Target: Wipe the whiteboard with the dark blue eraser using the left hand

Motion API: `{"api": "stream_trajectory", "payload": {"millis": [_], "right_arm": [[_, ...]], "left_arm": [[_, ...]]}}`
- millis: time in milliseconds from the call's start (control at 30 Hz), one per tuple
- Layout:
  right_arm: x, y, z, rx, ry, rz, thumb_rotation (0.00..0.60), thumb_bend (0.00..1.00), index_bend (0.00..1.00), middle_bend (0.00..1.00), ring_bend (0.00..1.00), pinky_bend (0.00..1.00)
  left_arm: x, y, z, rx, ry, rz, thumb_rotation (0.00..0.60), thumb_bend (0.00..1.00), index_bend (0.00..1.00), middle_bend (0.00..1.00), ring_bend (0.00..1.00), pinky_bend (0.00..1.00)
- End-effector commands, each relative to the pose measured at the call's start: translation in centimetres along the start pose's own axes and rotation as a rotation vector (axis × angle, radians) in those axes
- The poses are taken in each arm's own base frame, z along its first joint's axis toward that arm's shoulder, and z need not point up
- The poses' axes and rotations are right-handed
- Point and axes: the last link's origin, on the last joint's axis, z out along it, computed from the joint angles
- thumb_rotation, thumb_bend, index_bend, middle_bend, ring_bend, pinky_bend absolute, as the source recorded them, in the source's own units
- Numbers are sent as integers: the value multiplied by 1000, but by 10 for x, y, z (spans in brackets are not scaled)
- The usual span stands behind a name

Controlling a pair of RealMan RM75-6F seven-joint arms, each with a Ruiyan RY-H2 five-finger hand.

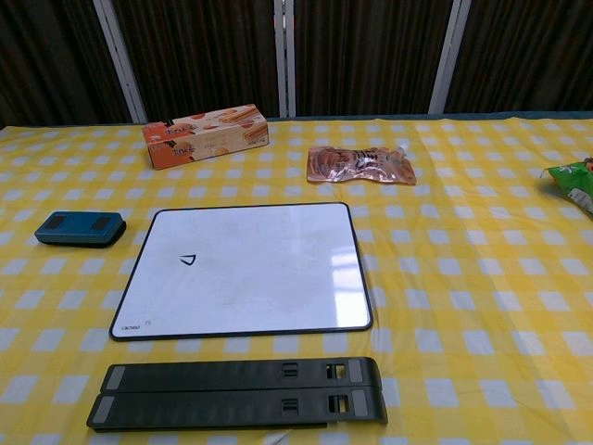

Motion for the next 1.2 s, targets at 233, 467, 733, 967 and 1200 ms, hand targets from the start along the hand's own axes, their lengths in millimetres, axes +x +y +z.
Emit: {"api": "stream_trajectory", "payload": {"millis": [233,467,733,967,1200], "right_arm": [[-2,-1,-1,2,-9,2,600,0,0,0,0,0],[-1,-4,5,5,-2,11,600,0,0,0,0,0],[-12,2,17,-30,-32,5,600,0,0,0,0,0],[-21,10,20,-59,-64,-16,600,0,0,0,0,0],[-27,13,20,-77,-83,-43,600,0,0,0,0,0]], "left_arm": [[-4,2,3,-24,-56,-6,600,0,0,0,0,0],[-18,6,40,-83,-155,-69,600,0,0,0,0,0],[-69,19,132,-126,-252,66,600,26,0,0,12,51],[-96,31,160,-156,-280,52,600,201,89,25,135,209],[-110,50,172,-195,-386,35,600,301,111,42,150,225]]}}
